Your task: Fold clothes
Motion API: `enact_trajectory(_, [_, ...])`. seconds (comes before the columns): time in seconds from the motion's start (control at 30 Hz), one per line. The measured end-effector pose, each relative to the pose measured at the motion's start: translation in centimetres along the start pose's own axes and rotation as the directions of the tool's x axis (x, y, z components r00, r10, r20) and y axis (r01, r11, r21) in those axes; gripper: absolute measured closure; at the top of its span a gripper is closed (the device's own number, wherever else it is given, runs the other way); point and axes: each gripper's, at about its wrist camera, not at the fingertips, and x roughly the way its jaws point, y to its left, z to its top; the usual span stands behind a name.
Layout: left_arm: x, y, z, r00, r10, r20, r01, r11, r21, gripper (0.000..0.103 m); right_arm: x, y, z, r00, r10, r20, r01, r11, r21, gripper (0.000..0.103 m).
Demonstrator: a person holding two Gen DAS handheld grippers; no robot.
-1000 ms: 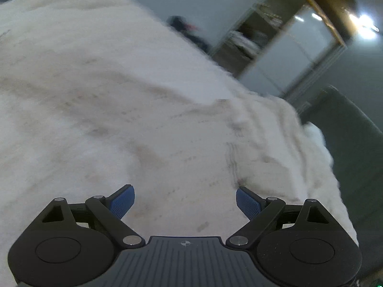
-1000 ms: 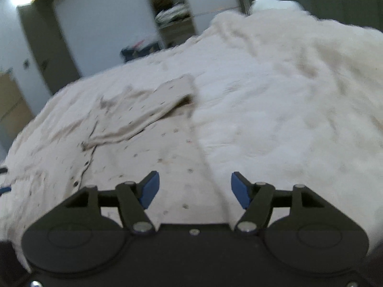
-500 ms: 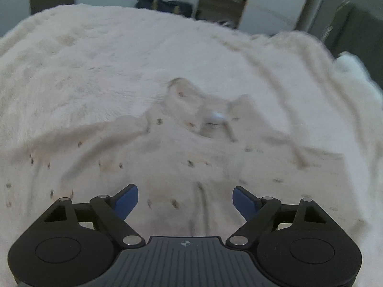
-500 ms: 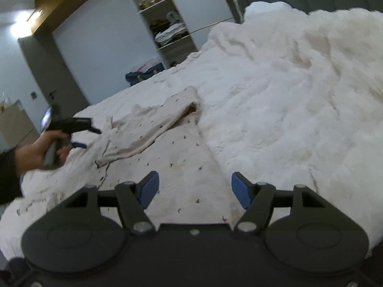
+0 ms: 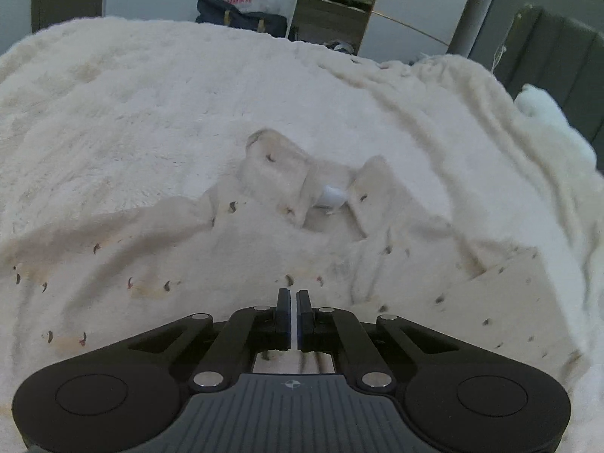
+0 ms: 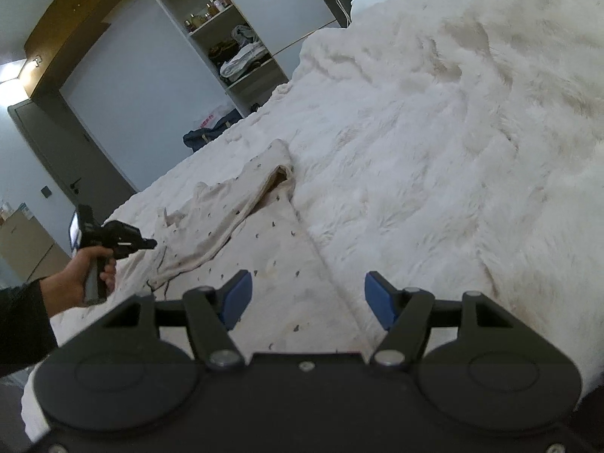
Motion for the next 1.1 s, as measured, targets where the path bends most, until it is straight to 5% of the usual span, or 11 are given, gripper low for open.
enact_trajectory(0.07, [0.4, 0.6, 0.3, 0.998, -0.042, -0.054, 0.038, 0.997, -0.06, 0.069, 0.0, 0.0, 0.0, 1.0, -0.002, 0.0, 0.002, 1.0, 0.005, 0.038])
enact_trajectory(0.23, [2.0, -0.4, 0.1, 0.991, -0.044, -0.126, 0.04, 0.999, -0.027, 0.071, -0.2, 0.0, 0.0, 1.0, -0.008, 0.01, 0.008, 1.0, 0.012, 0.038])
enact_trajectory(0.3, [2.4, -0.8, -0.3, 0.988, -0.029, -0.148, 0.029, 1.0, -0.005, 0.098, -0.2, -0.1, 0.0, 1.0, -0.011, 0.01, 0.011, 1.0, 0.019, 0.038])
enact_trajectory(0.57, [-0.3, 0.1, 1.1, 1.0, -0.016, 0.018, 0.016, 1.0, 0.007, 0.1, 0.2, -0.3, 0.1, 1.0, -0.01, 0.0, 0.01, 1.0, 0.026, 0.039])
enact_trajectory(0.63, [-0.3, 0.1, 1.9, 1.0, 0.015, 0.009, -0.015, 0.999, 0.031, 0.094, 0.2, -0.4, 0.1, 1.0, -0.008, -0.002, 0.009, 1.0, 0.029, 0.039])
enact_trajectory(0.7, [0.5, 0.1, 2.0, 0.996, 0.076, -0.055, -0.072, 0.995, 0.072, 0.06, 0.3, -0.4, 0.2, 1.0, -0.007, -0.004, 0.007, 1.0, 0.028, 0.039])
enact_trajectory(0.73, [0.4, 0.4, 1.6, 0.993, 0.102, -0.059, -0.098, 0.993, 0.072, 0.057, 0.3, -0.3, 0.2, 1.0, -0.007, -0.007, 0.007, 1.0, 0.026, 0.039])
enact_trajectory(0.8, [-0.4, 1.2, 0.9, 0.995, 0.081, -0.062, -0.08, 0.997, 0.024, 0.057, 0.3, -0.2, 0.2, 1.0, -0.007, -0.009, 0.007, 1.0, 0.023, 0.039])
enact_trajectory(0.9, [-1.7, 2.8, -1.3, 0.992, -0.047, -0.119, 0.032, 0.992, -0.12, 0.057, 0.2, -0.2, 0.2, 1.0, -0.006, -0.003, 0.006, 1.0, 0.023, 0.039])
enact_trajectory(1.1, [-3.1, 0.8, -5.8, 0.984, -0.034, -0.172, 0.028, 0.999, -0.039, 0.064, 0.4, 0.1, 0.1, 1.0, -0.007, -0.013, 0.007, 1.0, 0.014, 0.039])
